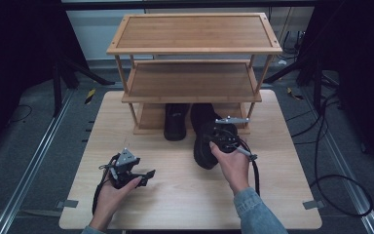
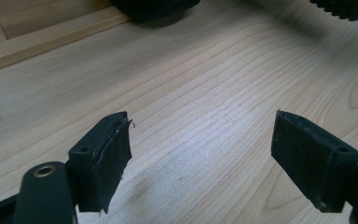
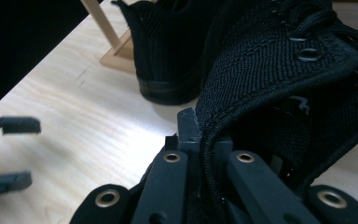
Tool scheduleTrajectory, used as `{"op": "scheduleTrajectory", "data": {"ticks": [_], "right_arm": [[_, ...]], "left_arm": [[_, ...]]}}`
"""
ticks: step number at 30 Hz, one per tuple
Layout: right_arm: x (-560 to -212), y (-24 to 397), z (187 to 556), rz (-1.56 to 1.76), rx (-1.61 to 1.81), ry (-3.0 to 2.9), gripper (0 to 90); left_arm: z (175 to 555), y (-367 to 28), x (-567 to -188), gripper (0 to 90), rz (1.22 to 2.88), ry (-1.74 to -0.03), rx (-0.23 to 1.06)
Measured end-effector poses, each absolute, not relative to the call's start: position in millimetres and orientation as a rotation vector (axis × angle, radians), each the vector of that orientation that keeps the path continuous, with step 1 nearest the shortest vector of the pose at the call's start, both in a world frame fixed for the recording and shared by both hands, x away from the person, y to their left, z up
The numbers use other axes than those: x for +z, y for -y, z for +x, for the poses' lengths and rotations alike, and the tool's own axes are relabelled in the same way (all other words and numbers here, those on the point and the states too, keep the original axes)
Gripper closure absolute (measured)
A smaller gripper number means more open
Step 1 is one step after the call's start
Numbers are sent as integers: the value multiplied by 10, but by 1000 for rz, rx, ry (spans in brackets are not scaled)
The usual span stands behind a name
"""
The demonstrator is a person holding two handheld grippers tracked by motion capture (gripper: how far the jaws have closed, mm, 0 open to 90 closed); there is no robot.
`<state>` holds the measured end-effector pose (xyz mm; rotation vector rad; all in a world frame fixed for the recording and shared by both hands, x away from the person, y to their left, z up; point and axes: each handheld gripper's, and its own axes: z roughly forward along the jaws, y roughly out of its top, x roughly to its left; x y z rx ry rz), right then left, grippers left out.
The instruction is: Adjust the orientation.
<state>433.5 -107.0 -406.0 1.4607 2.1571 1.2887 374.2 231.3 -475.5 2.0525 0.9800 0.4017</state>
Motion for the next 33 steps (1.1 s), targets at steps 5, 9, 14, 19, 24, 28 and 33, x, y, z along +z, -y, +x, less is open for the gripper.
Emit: {"op": "scheduleTrajectory", "data": {"ticks": [5,9,14,19,24,28,33], "right_arm": [[-4098,1002,4457,1485,1281,-2110,885],[-4124,964,4579,1480,1247,-2079,885],[-4159,926,4722,1471,1184,-2062,884],[-4189,894,4842,1463,1143,-2046,884],[-4202,862,4921,1470,1124,-2029,884],[-4224,850,4971,1465,1132,-2023,884],[-4221,827,5027,1468,1138,-2012,884]], "left_arm": [[3745,-2313,-4760,188,2047,-981,397],[3750,-2321,-4767,188,2049,-982,392],[3752,-2320,-4783,188,2048,-984,387],[3760,-2328,-4797,188,2049,-987,379],[3762,-2327,-4810,188,2048,-987,375],[3763,-2324,-4812,188,2053,-982,376],[3764,-2332,-4813,189,2050,-987,373]]}}
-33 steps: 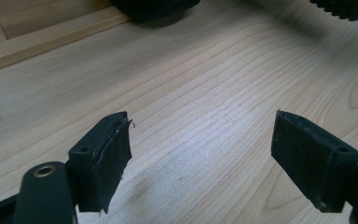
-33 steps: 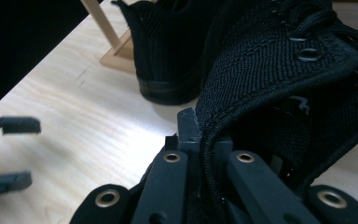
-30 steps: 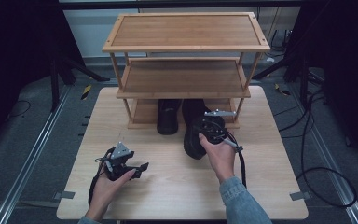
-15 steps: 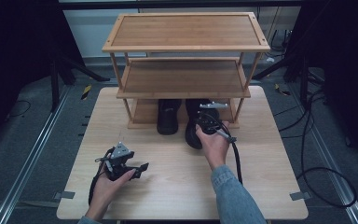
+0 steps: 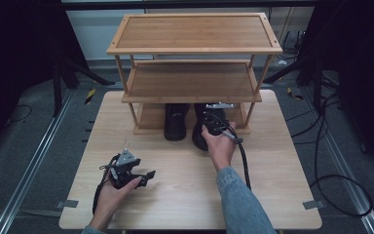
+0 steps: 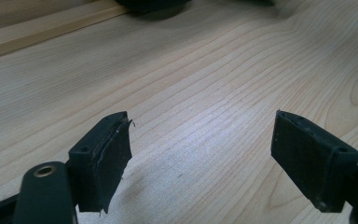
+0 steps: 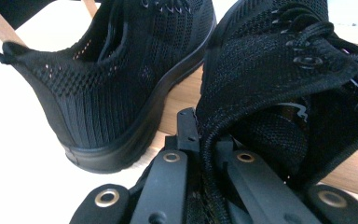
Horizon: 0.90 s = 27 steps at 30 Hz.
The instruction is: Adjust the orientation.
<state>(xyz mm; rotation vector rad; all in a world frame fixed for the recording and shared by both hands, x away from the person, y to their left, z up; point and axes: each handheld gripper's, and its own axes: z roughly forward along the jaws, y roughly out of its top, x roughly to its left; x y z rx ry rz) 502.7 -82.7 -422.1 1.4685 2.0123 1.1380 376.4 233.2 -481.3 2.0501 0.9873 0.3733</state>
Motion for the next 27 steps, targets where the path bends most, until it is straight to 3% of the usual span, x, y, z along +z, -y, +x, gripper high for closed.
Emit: {"op": "scheduleTrajectory", "data": {"ticks": [20,27], "right_arm": [[-4238,543,5068,1426,1115,-1931,791],[-4225,475,5042,1429,1127,-1958,619]], "left_arm": [[3763,-2336,-4816,189,2047,-990,373],[3763,-2342,-4813,191,2045,-989,372]]}}
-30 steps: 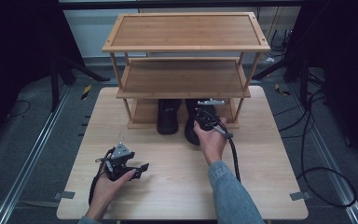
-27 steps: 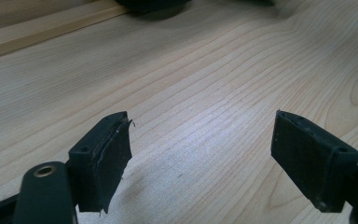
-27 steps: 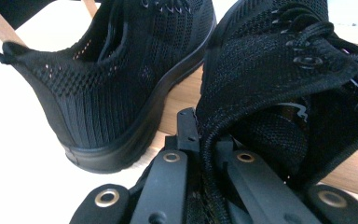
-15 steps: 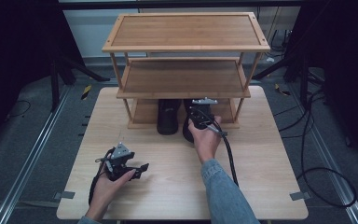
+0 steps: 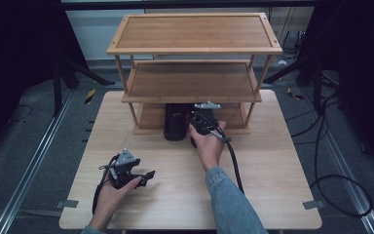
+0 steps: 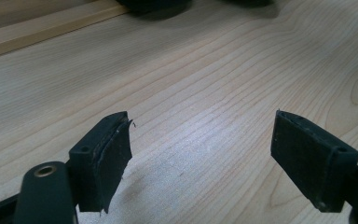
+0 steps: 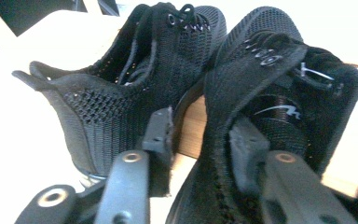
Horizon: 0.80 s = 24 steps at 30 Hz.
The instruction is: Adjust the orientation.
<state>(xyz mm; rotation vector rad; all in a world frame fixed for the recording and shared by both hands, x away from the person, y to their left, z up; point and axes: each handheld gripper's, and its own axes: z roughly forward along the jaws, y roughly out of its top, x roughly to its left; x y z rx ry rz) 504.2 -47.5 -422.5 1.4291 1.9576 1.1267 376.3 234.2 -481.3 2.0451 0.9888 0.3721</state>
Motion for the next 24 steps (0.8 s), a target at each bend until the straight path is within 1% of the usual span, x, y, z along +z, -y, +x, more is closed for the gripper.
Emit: {"op": "scheduleTrajectory", "data": {"ticks": [1,5,7,13,15,16,18,19,23,24], "right_arm": [[-4210,479,5032,1440,1130,-1962,564],[-4154,496,4990,1402,1129,-1955,486],[-4126,497,4972,1385,1154,-1944,500],[-4061,490,4925,1364,1181,-1933,480],[-3998,507,4864,1343,1183,-1937,493],[-3971,516,4843,1339,1187,-1938,526],[-3917,544,4793,1327,1189,-1949,564],[-3917,544,4793,1327,1189,-1949,564],[-3811,648,4648,1282,1208,-1973,691],[-3781,698,4584,1278,1233,-1996,762]], "left_arm": [[3763,-2343,-4812,191,2045,-990,374],[3764,-2334,-4814,191,2045,-990,375],[3762,-2326,-4814,191,2048,-987,375],[3755,-2334,-4796,191,2042,-985,375],[3757,-2343,-4793,192,2041,-985,377],[3757,-2343,-4793,192,2041,-985,377],[3753,-2341,-4788,192,2040,-984,378],[3753,-2341,-4788,192,2040,-984,378],[3745,-2332,-4772,192,2038,-978,382],[3745,-2330,-4768,192,2040,-977,383]]}}
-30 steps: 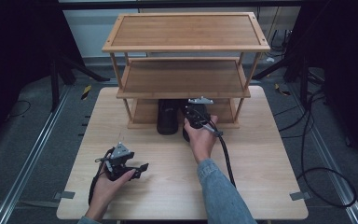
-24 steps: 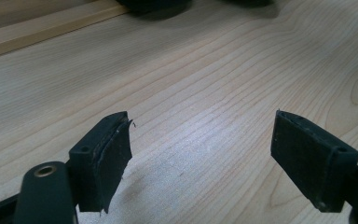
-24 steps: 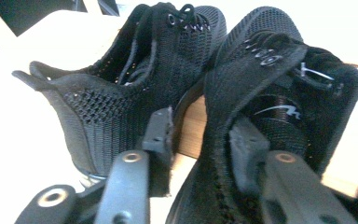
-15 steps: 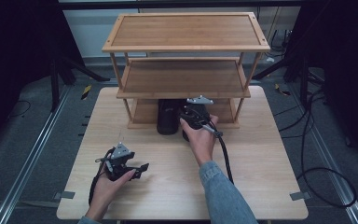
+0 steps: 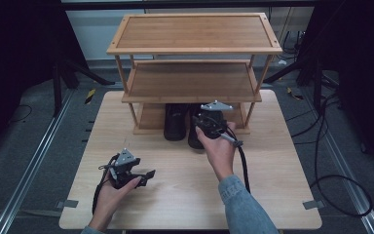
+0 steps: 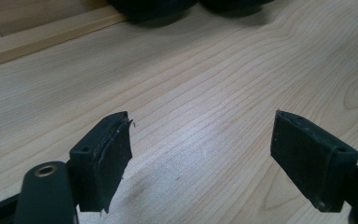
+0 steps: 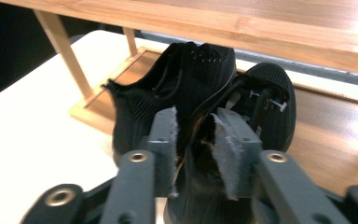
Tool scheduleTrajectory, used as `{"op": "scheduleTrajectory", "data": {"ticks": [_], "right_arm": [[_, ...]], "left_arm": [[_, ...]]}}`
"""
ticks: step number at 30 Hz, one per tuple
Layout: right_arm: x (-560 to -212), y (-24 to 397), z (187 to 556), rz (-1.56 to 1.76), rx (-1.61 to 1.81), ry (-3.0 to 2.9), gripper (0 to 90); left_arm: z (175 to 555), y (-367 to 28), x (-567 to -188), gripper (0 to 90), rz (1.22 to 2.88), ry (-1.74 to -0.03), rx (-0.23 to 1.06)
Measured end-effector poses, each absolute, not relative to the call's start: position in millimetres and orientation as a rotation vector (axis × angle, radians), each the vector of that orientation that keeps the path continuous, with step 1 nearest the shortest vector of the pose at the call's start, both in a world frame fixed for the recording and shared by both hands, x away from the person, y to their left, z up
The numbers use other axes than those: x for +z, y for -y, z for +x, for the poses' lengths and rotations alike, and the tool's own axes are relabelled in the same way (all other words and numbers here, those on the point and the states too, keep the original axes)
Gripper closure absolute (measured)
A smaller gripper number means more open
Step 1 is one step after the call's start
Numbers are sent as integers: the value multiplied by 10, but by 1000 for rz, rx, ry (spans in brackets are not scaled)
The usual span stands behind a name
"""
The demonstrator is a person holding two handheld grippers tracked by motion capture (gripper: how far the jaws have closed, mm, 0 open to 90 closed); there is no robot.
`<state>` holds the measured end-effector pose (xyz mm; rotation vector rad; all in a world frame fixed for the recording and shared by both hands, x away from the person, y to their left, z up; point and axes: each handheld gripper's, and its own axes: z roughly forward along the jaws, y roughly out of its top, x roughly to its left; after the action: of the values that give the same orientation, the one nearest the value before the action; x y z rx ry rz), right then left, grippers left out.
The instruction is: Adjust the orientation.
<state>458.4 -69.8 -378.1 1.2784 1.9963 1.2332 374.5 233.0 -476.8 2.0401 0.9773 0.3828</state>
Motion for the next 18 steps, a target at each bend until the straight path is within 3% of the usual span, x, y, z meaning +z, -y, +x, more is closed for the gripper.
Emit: {"op": "scheduleTrajectory", "data": {"ticks": [3,9,18], "right_arm": [[-3758,771,4477,1280,1275,-2050,834],[-3841,836,4323,1282,1298,-2142,868],[-4429,822,4242,1352,1216,-2274,868]], "left_arm": [[3737,-2326,-4759,192,2035,-977,381],[3737,-2326,-4759,192,2042,-976,382],[3747,-2327,-4792,192,2047,-985,381]]}}
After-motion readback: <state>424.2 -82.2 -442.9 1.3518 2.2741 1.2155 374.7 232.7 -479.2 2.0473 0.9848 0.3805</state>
